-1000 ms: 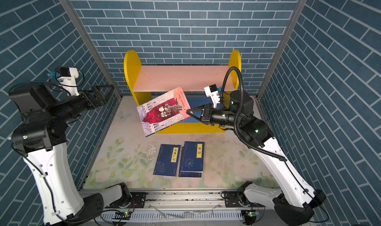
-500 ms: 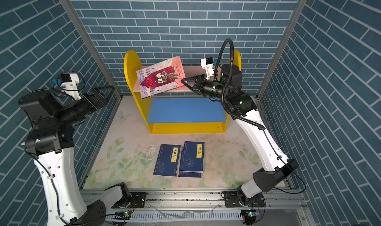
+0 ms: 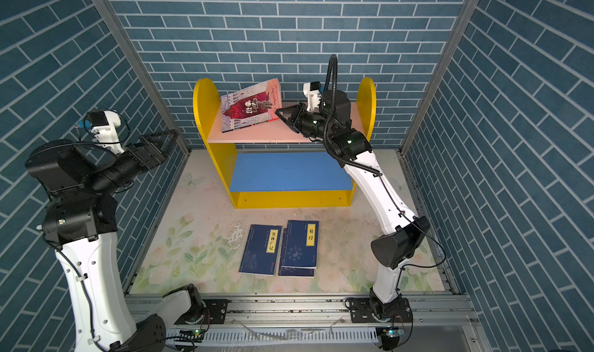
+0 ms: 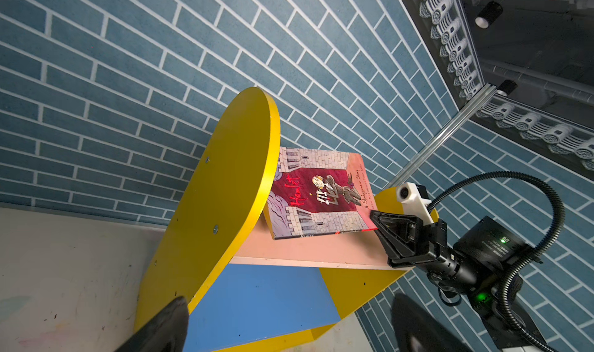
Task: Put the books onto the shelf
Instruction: 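Lower the Hamlet book onto the pink top shelf with the right gripper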
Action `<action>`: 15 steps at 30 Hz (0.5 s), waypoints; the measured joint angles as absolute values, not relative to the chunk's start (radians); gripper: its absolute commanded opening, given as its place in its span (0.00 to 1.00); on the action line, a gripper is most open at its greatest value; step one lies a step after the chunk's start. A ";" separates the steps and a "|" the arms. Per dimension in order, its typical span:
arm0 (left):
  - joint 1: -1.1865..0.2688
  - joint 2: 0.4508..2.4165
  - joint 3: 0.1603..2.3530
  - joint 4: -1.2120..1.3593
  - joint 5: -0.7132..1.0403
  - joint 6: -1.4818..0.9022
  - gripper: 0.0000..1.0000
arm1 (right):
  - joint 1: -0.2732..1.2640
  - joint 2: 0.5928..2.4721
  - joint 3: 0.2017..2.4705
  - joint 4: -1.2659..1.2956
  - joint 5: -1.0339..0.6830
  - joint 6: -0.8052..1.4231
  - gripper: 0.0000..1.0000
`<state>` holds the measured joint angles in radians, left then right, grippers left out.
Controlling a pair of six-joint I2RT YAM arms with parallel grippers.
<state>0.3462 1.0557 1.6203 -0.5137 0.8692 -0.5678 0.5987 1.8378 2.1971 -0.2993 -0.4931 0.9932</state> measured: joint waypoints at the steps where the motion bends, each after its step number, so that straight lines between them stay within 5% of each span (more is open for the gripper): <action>1: 0.345 1.056 1.620 -0.508 0.872 -0.569 1.00 | 0.604 1.853 2.223 -0.310 -0.488 0.991 0.00; 15: 0.329 1.066 1.620 -0.485 0.894 -0.573 1.00 | 0.673 1.939 2.352 -0.414 -0.409 0.986 0.00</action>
<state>0.3286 1.0664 1.6203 -0.4850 0.8944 -0.5728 0.6735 1.9392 2.3516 -0.4137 -0.4088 0.9859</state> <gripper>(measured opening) 0.996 0.078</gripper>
